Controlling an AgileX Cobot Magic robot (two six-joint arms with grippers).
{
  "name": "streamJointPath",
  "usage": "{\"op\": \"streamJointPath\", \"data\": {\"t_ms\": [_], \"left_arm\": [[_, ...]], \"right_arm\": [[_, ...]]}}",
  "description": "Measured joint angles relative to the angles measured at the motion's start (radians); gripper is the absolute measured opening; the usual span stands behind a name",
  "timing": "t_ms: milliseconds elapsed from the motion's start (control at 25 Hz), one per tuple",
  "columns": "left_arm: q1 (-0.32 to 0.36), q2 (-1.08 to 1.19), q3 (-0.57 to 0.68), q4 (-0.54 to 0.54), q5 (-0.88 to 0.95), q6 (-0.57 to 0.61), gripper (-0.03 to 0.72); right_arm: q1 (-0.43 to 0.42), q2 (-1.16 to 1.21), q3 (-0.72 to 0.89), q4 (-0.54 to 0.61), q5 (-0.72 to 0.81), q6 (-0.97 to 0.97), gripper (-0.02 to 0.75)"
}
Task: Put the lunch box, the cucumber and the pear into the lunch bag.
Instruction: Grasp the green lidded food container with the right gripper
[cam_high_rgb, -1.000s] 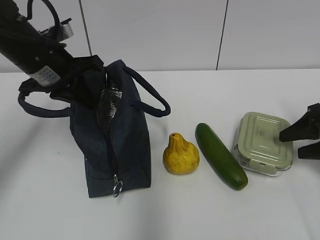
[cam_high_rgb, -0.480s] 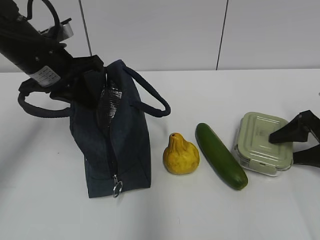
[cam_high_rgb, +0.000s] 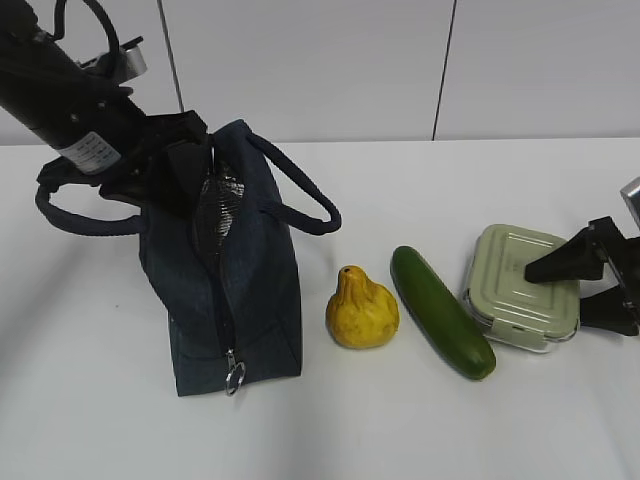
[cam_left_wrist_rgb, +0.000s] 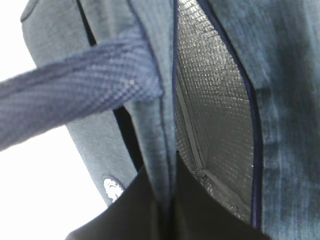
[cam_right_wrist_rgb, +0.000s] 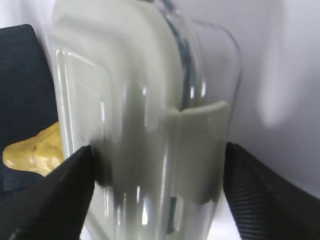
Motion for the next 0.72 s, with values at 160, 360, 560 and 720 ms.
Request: {"op": "streamJointPath", "data": {"t_ms": [160, 360, 560, 720], "left_arm": [[0.0, 0.0, 0.0, 0.0, 0.001, 0.0, 0.001], [0.0, 0.0, 0.0, 0.0, 0.001, 0.0, 0.001], [0.0, 0.0, 0.0, 0.0, 0.002, 0.001, 0.001], [0.0, 0.0, 0.0, -0.006, 0.001, 0.001, 0.001]], "right_arm": [[0.0, 0.011, -0.002, 0.004, 0.02, 0.0, 0.543], [0.0, 0.013, -0.002, 0.018, 0.041, 0.0, 0.412], [0.0, 0.016, -0.002, 0.071, 0.051, 0.0, 0.4], [0.0, 0.016, -0.018, 0.157, 0.061, -0.002, 0.399]]}}
